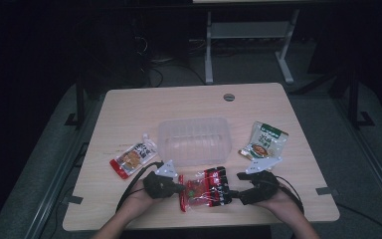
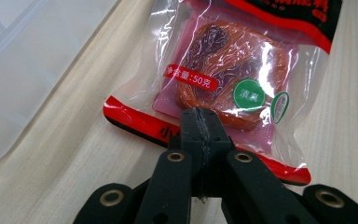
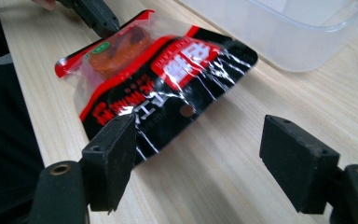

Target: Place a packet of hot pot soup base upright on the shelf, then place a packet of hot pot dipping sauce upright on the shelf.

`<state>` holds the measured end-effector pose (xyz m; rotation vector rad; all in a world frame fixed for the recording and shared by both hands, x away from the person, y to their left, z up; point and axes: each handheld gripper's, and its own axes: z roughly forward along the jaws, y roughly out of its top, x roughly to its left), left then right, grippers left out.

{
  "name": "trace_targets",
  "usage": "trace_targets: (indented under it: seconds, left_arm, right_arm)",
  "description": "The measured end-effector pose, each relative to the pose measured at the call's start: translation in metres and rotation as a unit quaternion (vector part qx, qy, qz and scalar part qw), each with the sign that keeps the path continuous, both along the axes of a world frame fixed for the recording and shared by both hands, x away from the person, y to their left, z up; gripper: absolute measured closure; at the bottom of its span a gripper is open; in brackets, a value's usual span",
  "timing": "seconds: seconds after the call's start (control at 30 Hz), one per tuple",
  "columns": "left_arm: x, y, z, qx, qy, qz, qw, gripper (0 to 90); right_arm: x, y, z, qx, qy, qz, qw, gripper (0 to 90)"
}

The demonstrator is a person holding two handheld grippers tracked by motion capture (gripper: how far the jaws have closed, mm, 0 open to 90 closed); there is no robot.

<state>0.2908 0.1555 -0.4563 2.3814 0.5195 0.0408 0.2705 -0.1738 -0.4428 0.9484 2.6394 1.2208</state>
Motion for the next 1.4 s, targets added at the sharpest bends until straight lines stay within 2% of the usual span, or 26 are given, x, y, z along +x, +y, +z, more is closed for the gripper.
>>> trace_targets:
  seconds: [0.1,0.2,0.23,0.3,0.43,0.67,0.83,0.93,0.97,1.0,1.07,1.1,1.13,1.3,1.33,1.37,1.4]
  left_arm:
    - [-0.001,-0.001,-0.002,0.000,0.004,0.005,1.0000,89.7]
    - [0.001,0.001,-0.003,0.008,0.004,-0.003,1.0000,89.7]
    - [0.001,0.001,-0.004,0.000,0.007,0.002,1.0000,89.7]
    - [0.001,0.001,-0.004,0.000,0.008,0.002,1.0000,89.7]
    - [0.000,0.000,-0.004,0.000,0.007,0.003,1.0000,89.8]
    - [0.000,0.000,-0.004,-0.005,0.010,0.007,0.9999,89.8]
    - [0.000,0.000,-0.004,-0.008,0.010,0.008,0.9999,89.8]
    - [0.000,0.000,-0.005,-0.010,0.012,0.011,0.9998,89.8]
    - [0.000,0.000,-0.005,-0.010,0.012,0.012,0.9998,89.8]
    - [0.000,0.000,-0.005,-0.009,0.012,0.011,0.9998,89.8]
    - [0.000,0.001,-0.005,-0.008,0.012,0.009,0.9999,89.8]
    - [0.000,0.001,-0.005,-0.011,0.012,0.011,0.9998,89.8]
    - [0.000,0.001,-0.005,-0.011,0.013,0.011,0.9998,89.8]
    - [0.000,0.001,-0.005,-0.009,0.009,0.009,0.9999,89.9]
    - [0.000,0.001,-0.005,-0.009,0.009,0.009,0.9999,89.9]
    - [0.000,0.001,-0.006,-0.016,0.013,0.016,0.9997,89.9]
    - [0.000,0.001,-0.006,-0.016,0.013,0.016,0.9997,89.9]
  right_arm:
    - [-0.002,0.000,0.001,0.011,0.003,0.001,0.9999,24.8]
    - [-0.003,-0.001,0.002,0.020,0.006,0.001,0.9998,23.8]
    - [-0.003,-0.001,0.003,0.025,0.007,0.000,0.9997,23.3]
    - [-0.001,0.000,0.003,0.033,0.010,-0.002,0.9994,22.2]
    - [0.007,0.008,0.000,0.055,0.029,0.004,0.9981,20.0]
    - [0.015,0.026,-0.010,0.046,0.049,0.019,0.9976,19.2]
    - [0.020,0.033,-0.013,0.054,0.069,0.021,0.9959,22.3]
    - [0.021,0.035,-0.013,0.061,0.085,0.028,0.9941,30.1]
    - [0.020,0.035,-0.013,0.067,0.086,0.034,0.9934,36.9]
    - [0.020,0.035,-0.013,0.067,0.086,0.034,0.9934,36.9]
    - [0.018,0.034,-0.010,0.069,0.073,0.041,0.9941,46.7]
    - [0.018,0.033,-0.008,0.074,0.068,0.044,0.9940,54.7]
    - [0.018,0.033,-0.008,0.074,0.068,0.044,0.9940,54.7]
    - [0.017,0.033,-0.004,0.086,0.058,0.059,0.9929,74.0]
    - [0.017,0.033,-0.004,0.086,0.058,0.059,0.9929,74.0]
    - [0.017,0.034,-0.004,0.091,0.054,0.066,0.9922,80.2]
    - [0.017,0.034,-0.004,0.091,0.054,0.066,0.9922,80.2]
